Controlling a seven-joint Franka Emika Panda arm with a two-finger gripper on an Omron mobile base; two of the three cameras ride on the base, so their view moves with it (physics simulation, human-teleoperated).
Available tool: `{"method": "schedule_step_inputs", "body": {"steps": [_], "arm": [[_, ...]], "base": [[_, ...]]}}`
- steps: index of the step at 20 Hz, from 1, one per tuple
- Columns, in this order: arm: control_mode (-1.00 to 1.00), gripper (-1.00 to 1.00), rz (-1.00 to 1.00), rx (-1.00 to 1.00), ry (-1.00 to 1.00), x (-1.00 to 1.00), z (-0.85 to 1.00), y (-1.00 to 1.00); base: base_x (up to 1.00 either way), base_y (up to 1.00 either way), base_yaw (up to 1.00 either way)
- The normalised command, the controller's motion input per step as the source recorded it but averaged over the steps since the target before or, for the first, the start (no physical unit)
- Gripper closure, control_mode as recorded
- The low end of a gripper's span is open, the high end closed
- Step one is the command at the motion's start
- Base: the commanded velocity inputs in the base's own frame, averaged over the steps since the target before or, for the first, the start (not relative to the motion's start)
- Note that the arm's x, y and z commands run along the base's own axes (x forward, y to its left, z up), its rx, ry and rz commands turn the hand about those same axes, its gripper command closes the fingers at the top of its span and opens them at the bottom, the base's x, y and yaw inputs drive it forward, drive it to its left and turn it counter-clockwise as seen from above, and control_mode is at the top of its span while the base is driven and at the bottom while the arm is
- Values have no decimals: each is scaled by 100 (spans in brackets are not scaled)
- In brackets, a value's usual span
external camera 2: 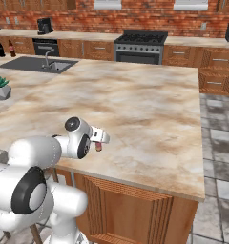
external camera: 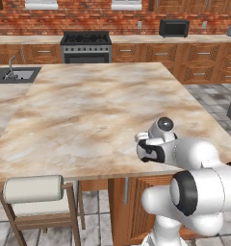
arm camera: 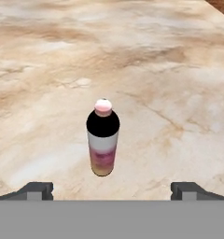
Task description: Place the large bottle from the dining counter next to the other large bottle outside the sink, and place the small bottle from the dining counter next to the other small bottle inside the sink.
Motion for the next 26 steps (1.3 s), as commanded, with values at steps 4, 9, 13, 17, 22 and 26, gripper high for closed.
{"method": "schedule_step_inputs", "body": {"steps": [4, 9, 13, 17, 22, 26], "arm": [[-100, -100, 0, 0, 0, 14, -16, 14], [-100, -100, 0, 0, 0, 20, -8, 5], [-100, -100, 0, 0, 0, 17, -2, 0], [-100, -100, 0, 0, 0, 15, -3, 0], [-100, -100, 0, 0, 0, 4, -3, 0], [-100, -100, 0, 0, 0, 2, -3, 0]], "base": [[0, 0, 0], [0, 0, 0], [0, 0, 0], [0, 0, 0], [0, 0, 0], [0, 0, 0]]}}
